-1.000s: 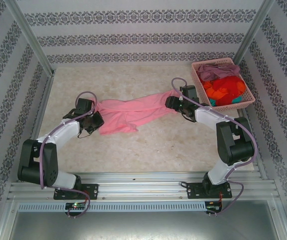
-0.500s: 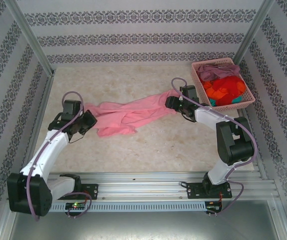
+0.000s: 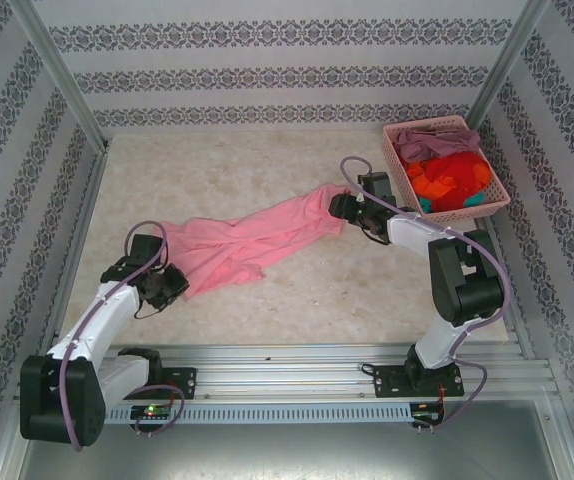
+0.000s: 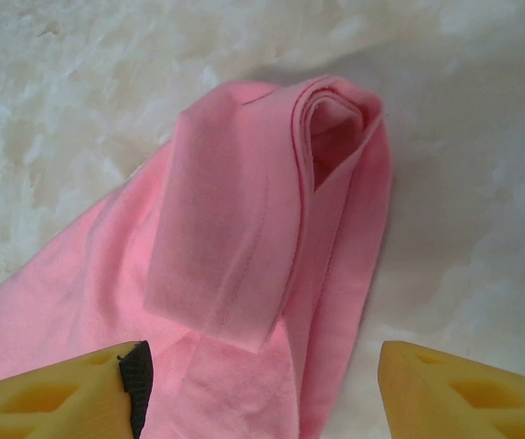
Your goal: Fold and stack the t-shirts
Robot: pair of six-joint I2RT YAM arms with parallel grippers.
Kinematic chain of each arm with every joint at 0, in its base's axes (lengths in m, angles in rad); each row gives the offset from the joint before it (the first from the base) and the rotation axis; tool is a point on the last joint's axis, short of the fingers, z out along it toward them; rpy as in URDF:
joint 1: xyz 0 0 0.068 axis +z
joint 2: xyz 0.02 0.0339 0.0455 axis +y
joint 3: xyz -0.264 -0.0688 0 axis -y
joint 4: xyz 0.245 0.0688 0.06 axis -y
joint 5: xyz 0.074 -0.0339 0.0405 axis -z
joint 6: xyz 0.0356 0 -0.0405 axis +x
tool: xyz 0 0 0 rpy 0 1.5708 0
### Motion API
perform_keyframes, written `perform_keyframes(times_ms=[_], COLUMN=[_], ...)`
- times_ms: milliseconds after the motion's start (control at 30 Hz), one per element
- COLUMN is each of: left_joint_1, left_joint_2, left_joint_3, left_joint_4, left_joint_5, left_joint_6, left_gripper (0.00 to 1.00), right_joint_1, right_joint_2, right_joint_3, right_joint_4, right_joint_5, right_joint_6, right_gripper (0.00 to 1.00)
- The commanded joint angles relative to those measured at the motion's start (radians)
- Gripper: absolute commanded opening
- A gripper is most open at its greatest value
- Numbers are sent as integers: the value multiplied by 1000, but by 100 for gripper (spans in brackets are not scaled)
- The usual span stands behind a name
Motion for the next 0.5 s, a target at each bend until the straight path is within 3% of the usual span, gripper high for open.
perform_keyframes(times_ms=[0,267,467], left_joint_1=[13,15,17], left_joint_2=[24,30,-14], left_joint_3=[-10,-6,-20], left_joint_4=[126,138,177], left_joint_5=[3,16,103], left_joint_6=[-32,-44,-104], left_gripper=[20,35,36], right_joint_1=[11,9,9], right_joint_2=[11,-2,8], right_joint_3=[20,1,4], right_joint_4=[13,12,20], right_joint_5=[-15,-9,-20], right_joint_6=[11,10,14], right_gripper=[67,67,67])
